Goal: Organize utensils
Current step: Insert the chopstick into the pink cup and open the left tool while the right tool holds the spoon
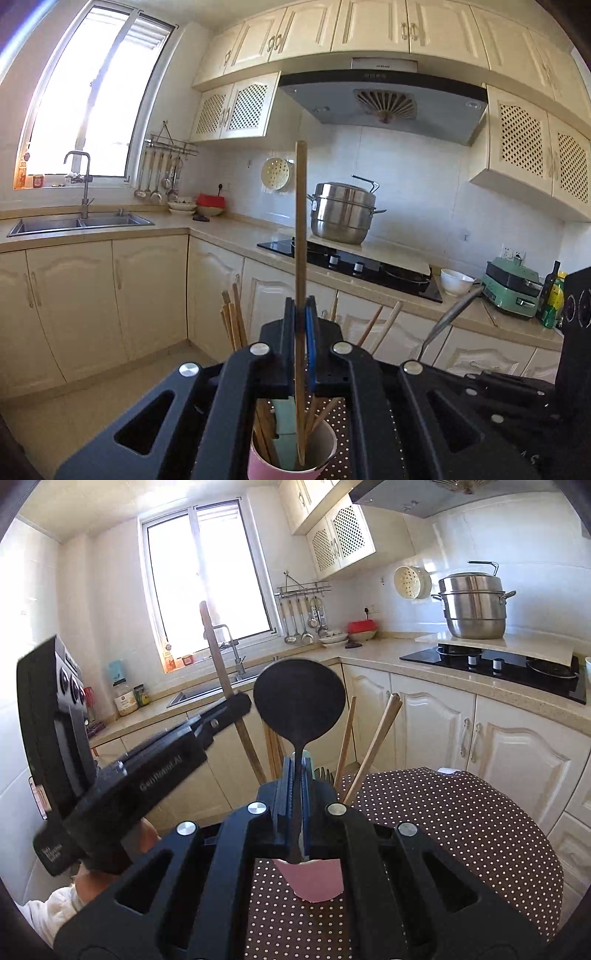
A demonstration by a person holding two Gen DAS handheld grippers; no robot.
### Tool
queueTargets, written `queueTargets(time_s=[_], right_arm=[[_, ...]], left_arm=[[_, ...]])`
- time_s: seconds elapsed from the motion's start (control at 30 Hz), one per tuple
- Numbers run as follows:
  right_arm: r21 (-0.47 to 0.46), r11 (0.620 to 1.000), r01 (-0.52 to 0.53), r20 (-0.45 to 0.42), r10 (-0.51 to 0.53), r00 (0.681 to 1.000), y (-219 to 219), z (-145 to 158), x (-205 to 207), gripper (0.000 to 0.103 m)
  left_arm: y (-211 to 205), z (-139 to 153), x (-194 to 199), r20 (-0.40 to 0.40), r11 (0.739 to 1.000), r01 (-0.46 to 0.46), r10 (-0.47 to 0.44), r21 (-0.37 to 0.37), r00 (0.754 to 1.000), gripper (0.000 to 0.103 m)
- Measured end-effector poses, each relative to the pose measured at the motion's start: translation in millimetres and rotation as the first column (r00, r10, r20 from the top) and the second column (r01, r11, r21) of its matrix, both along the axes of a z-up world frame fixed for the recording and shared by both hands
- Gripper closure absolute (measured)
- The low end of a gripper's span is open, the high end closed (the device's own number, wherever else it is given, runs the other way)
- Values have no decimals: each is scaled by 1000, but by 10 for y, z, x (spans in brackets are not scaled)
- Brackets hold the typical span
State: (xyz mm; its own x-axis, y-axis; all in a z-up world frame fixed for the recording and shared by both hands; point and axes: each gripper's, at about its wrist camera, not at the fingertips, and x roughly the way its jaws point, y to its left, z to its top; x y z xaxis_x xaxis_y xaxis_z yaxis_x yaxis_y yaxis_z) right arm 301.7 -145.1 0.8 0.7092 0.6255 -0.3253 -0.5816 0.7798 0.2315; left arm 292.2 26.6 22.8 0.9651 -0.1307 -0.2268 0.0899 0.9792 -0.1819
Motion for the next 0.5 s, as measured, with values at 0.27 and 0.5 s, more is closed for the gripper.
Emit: queueTargets(time_s=[0.27,0.5], right_arm=[[-4,1000,11,26,-10,1000,52,30,-4,99],[1,999,45,59,-45,997,59,35,20,99]], left_arm=[[27,-139,9,-46,999,-19,20,29,999,70],[139,-141,-118,-46,999,-41,41,-1,998,53]])
